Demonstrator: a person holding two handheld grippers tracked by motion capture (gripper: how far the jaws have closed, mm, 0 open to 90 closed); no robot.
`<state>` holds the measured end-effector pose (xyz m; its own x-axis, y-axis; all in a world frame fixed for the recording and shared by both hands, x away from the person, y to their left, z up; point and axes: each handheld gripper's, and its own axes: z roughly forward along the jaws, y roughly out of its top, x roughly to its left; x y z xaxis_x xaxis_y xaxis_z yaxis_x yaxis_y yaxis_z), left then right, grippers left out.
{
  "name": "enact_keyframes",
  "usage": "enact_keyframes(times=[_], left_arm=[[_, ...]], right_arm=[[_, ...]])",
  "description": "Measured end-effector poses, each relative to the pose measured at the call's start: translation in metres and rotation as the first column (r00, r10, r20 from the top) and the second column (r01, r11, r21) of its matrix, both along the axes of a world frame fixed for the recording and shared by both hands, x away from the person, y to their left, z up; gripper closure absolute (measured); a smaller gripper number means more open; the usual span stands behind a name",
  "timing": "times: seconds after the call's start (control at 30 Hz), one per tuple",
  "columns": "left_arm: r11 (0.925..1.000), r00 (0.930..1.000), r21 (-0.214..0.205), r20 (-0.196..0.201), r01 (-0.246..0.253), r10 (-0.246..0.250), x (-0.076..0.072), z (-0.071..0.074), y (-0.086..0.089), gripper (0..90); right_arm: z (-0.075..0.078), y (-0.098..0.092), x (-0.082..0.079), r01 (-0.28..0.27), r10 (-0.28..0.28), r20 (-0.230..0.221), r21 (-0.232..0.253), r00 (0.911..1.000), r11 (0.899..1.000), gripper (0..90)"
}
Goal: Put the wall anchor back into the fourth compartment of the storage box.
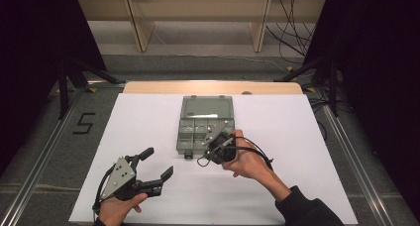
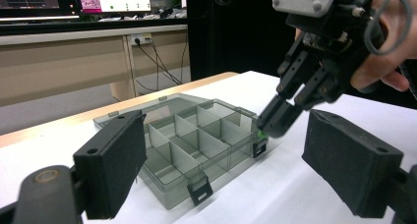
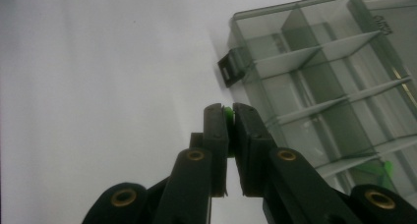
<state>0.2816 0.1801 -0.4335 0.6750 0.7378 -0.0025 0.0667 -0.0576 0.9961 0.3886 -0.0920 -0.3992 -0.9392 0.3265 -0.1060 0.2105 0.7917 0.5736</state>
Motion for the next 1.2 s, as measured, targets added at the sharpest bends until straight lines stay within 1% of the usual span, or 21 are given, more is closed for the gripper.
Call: enact_keyframes(times=[0.27,0.3,0.33,0.37,0.5,0.57,0.6,0.63,0.67,0.73,0.77,0.83,0.87,0.9,0.93,0.97,1.0,1.03,1.07,1.1,1.2], left_arm=[[1.0000,1.0000,0.001,0.000,0.001,-0.001,0.000,0.000,0.000,15.8],[1.0000,1.0000,0.001,0.000,0.001,-0.001,0.000,0.000,0.000,15.8],[1.0000,1.0000,0.003,0.002,0.001,-0.001,0.000,0.000,0.000,15.8],[1.0000,1.0000,0.003,0.002,0.001,-0.001,0.000,0.000,0.000,15.8],[1.0000,1.0000,0.008,0.006,0.003,-0.003,0.000,0.000,0.000,15.8],[1.0000,1.0000,0.007,0.005,0.002,-0.002,0.001,0.000,0.000,15.8],[1.0000,1.0000,0.008,0.005,0.002,-0.002,0.000,0.000,0.000,15.8],[1.0000,1.0000,0.007,0.003,0.002,-0.002,0.000,0.000,0.000,15.8],[1.0000,1.0000,0.006,0.003,0.002,-0.002,0.000,0.000,0.000,15.8],[1.0000,1.0000,0.007,0.003,0.002,-0.002,0.000,0.000,0.000,15.8],[1.0000,1.0000,0.008,0.003,0.003,-0.003,0.000,0.000,0.000,15.8],[1.0000,1.0000,0.009,0.002,0.003,-0.003,0.000,0.000,0.000,15.8],[1.0000,1.0000,0.008,0.002,0.004,-0.004,0.000,0.000,0.000,15.8],[1.0000,1.0000,0.008,0.002,0.004,-0.004,0.000,0.000,0.000,15.8],[1.0000,1.0000,0.008,-0.005,0.001,-0.001,0.000,0.000,0.000,15.8],[1.0000,1.0000,0.009,-0.006,0.003,-0.003,0.000,0.000,0.000,15.8],[0.9999,1.0000,0.012,-0.001,0.004,-0.004,0.000,0.000,0.000,15.8],[0.9999,1.0000,0.012,-0.001,0.004,-0.004,0.000,0.000,0.000,15.8],[0.9999,1.0000,0.009,0.003,0.004,-0.004,0.000,0.000,0.000,15.8],[1.0000,1.0000,0.009,0.003,0.004,-0.004,0.000,0.000,0.000,15.8],[1.0000,1.0000,0.003,-0.001,0.004,-0.004,0.000,0.000,0.000,15.8]], right_arm=[[0.008,-0.017,0.015,0.060,-0.061,0.019,0.032,0.9980,0.998,84.3],[0.008,-0.017,0.015,0.060,-0.061,0.019,0.032,0.9980,0.998,84.3],[0.008,-0.021,0.019,0.079,-0.080,0.024,0.038,0.9965,0.996,84.3],[0.008,-0.021,0.019,0.079,-0.080,0.024,0.038,0.9965,0.996,84.3],[0.008,-0.028,0.030,0.121,-0.122,0.028,0.053,0.9921,0.991,84.3],[0.008,-0.030,0.032,0.126,-0.128,0.030,0.055,0.9913,0.991,84.4],[0.007,-0.033,0.035,0.137,-0.139,0.031,0.058,0.9898,0.989,84.3],[0.007,-0.034,0.038,0.134,-0.136,0.030,0.054,0.9902,0.989,84.3],[0.006,-0.035,0.040,0.148,-0.150,0.034,0.059,0.9880,0.987,84.3],[0.005,-0.037,0.042,0.149,-0.150,0.031,0.055,0.9882,0.987,84.3],[0.004,-0.038,0.047,0.169,-0.172,0.044,0.059,0.9841,0.984,84.3],[0.003,-0.040,0.049,0.176,-0.178,0.047,0.058,0.9829,0.983,84.3],[0.001,-0.042,0.054,0.186,-0.189,0.046,0.065,0.9809,0.980,84.3],[0.001,-0.042,0.054,0.186,-0.189,0.046,0.065,0.9809,0.980,84.3],[0.000,-0.045,0.058,0.198,-0.200,0.043,0.061,0.9788,0.978,84.3],[-0.002,-0.046,0.060,0.207,-0.210,0.050,0.069,0.9764,0.976,84.3],[-0.003,-0.047,0.061,0.219,-0.222,0.042,0.068,0.9741,0.973,84.3],[-0.003,-0.047,0.061,0.219,-0.222,0.042,0.068,0.9741,0.973,84.3],[-0.005,-0.050,0.065,0.226,-0.230,0.058,0.065,0.9716,0.972,84.3],[-0.005,-0.050,0.065,0.236,-0.239,0.047,0.060,0.9699,0.970,84.3],[-0.006,-0.053,0.069,0.241,-0.245,0.058,0.066,0.9679,0.968,84.3]])
